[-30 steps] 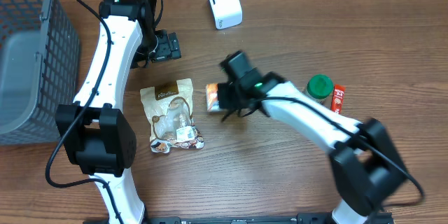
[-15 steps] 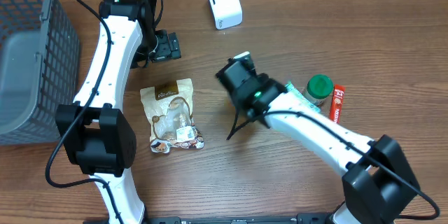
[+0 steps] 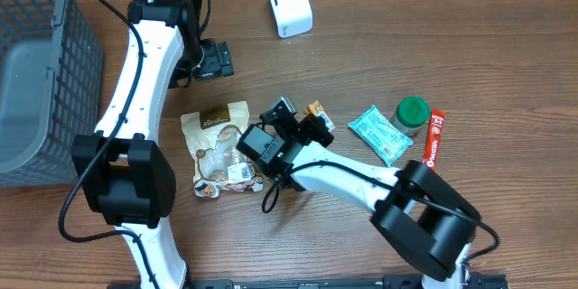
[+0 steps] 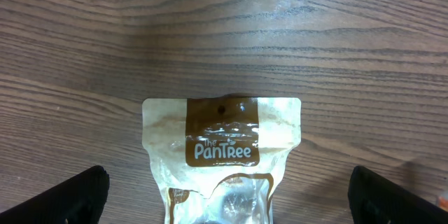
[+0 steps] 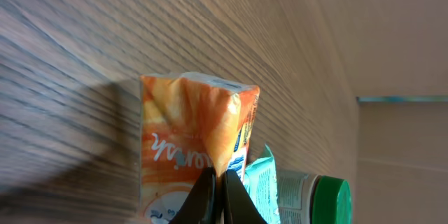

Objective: Scan the item barcode
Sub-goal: 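Lift and rotate the Kleenex box with the right gripper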

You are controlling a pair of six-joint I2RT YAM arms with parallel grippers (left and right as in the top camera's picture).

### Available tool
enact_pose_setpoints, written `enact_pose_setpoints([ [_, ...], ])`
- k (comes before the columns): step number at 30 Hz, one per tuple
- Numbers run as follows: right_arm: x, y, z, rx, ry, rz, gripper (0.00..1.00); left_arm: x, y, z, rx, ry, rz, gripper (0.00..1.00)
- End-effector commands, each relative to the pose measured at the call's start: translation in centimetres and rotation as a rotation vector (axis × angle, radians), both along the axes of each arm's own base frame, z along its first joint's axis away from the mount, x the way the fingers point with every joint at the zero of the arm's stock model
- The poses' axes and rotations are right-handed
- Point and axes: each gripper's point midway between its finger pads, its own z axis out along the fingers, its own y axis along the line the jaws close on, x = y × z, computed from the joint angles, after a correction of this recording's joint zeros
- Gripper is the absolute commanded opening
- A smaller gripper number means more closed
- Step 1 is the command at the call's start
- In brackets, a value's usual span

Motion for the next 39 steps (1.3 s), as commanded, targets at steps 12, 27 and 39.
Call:
enact_pose_setpoints([
  [12,-0.3,-0.1,-2.3,-0.118,-0.003,0.017,0.04,0.3,0.1,0.4,0.006,-0.016,-0.012,1.00],
  [27,-0.1,0.2,-1.5,-0.098,-0.014,0.013,0.50,0.3,0.1,0.4,0.006,-0.016,-0.012,1.00],
  [39,0.4,3.4,2.8,0.244,0.140,0.019,0.84,0.3,0.1,0.4,0.006,-0.016,-0.012,1.00],
])
